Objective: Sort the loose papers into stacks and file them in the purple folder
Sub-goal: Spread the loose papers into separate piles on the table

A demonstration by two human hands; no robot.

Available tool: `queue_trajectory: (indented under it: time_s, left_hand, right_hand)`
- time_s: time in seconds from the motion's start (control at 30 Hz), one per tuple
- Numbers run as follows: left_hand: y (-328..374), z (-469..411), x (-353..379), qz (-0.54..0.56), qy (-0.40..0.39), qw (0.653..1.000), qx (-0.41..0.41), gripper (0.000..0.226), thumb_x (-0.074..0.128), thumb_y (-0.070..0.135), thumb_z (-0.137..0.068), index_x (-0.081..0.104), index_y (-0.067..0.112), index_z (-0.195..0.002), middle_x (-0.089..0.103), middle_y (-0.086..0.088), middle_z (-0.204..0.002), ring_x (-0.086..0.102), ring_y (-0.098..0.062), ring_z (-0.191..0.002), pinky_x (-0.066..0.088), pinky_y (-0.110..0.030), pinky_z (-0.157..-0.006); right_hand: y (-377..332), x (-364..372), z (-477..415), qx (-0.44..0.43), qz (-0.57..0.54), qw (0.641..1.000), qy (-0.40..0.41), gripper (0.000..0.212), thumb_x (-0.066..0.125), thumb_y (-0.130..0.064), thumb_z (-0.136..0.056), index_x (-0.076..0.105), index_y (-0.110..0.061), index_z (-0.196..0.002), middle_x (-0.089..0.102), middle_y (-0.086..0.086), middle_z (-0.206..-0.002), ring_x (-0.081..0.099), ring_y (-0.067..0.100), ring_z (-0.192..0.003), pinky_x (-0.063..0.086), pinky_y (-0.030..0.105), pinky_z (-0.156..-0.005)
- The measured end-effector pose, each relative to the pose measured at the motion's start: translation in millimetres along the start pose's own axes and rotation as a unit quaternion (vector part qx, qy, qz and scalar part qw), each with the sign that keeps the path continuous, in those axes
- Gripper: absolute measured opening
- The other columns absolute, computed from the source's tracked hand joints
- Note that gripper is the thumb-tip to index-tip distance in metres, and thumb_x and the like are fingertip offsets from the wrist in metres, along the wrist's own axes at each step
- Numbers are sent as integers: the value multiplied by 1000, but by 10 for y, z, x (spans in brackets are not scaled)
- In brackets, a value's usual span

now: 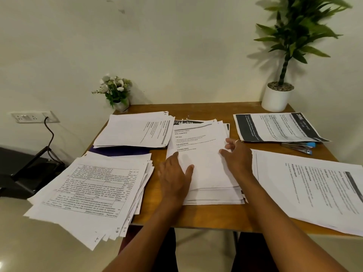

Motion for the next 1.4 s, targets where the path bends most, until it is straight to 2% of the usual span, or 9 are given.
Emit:
queue_trajectory:
  time_s: [0.1, 0.2, 0.33, 0.47, 0.6, 0.77, 1.0, 1.27, 1.4]
  left_hand:
    - [-5, 1, -3, 8, 3, 1000, -1, 68, 61, 57, -91, 46, 20, -146, 52, -2, -147, 43, -28, -134, 37, -45, -109]
    - [-3, 13, -38, 28, 13, 1000, -4, 69, 65, 55, -90, 46, 18, -145, 53, -3, -146, 44, -27, -133, 37, -44, -109]
    - [-18, 17, -53, 37, 8, 999, -19, 73, 65, 57, -90, 43, 17, -147, 50, -3, -148, 42, -28, -134, 37, -44, -109]
    - [-37, 16, -57, 54, 7, 998, -26, 73, 64, 57, -90, 41, 19, -148, 49, -3, -148, 41, -27, -135, 36, -45, -111]
    - [-40, 21, -71, 80, 16, 996, -31, 67, 59, 57, -93, 43, 19, -147, 50, -2, -147, 40, -26, -137, 37, -47, -112]
    - [-40, 24, -60, 68, 15, 997, -28, 65, 57, 58, -93, 44, 21, -145, 51, 0, -146, 42, -23, -132, 37, -42, -109]
    - [-44, 24, -32, 42, 9, 999, -16, 61, 57, 58, -93, 47, 22, -142, 53, 0, -143, 43, -23, -131, 37, -41, -108]
    - [-32, 16, -14, 24, -6, 1000, -6, 61, 47, 62, -97, 51, 22, -142, 47, -1, -151, 37, -24, -139, 31, -48, -117]
    - [10, 5, -164, 109, 4, 994, -30, 65, 45, 71, -93, 52, 27, -140, 46, 5, -150, 33, -22, -141, 25, -53, -117]
  right_hand:
    - [-9, 13, -18, 10, 4, 1000, -14, 48, 81, -28, -86, 63, -18, -130, 68, 3, -124, 65, 23, -112, 47, 53, -107]
    - [-8, 3, -9, 2, -10, 1000, -18, 52, 81, -21, -86, 61, -15, -134, 63, 6, -137, 62, 24, -122, 49, 35, -99]
    - [16, -9, -15, 14, -44, 998, -32, 43, 81, -18, -86, 63, -14, -125, 66, 5, -127, 64, 21, -111, 48, 23, -83]
    - [117, -87, -55, 77, -121, 989, -37, 41, 83, -22, -84, 64, -15, -120, 69, 1, -118, 64, 18, -102, 51, 30, -85]
    - [148, -173, -59, 82, -101, 991, -29, 19, 77, -26, -90, 64, -19, -102, 69, -2, -104, 63, 12, -87, 49, 27, -78]
    - [107, -313, -39, 61, -79, 995, 11, 15, 72, -29, -94, 64, -16, -96, 61, -6, -90, 59, 18, -94, 46, 32, -85]
    - [45, -463, -2, 22, -92, 994, 57, 30, 74, -23, -93, 72, -9, -120, 66, 3, -124, 56, 18, -111, 48, 38, -100]
    - [69, -513, -47, 41, -159, 985, 59, 19, 67, -22, -98, 62, -14, -114, 59, -5, -118, 54, 13, -109, 41, 14, -72]
    - [51, -465, -90, 56, -208, 976, 38, 17, 65, -24, -99, 60, -20, -115, 65, -1, -124, 60, 16, -112, 52, 28, -93]
Point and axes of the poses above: each hand's wrist, its own z-axis away from the middle knuckle, its own x-axis out of the palm, y = z × x, the point moved 8 cm from there along -z, towards the middle knuckle
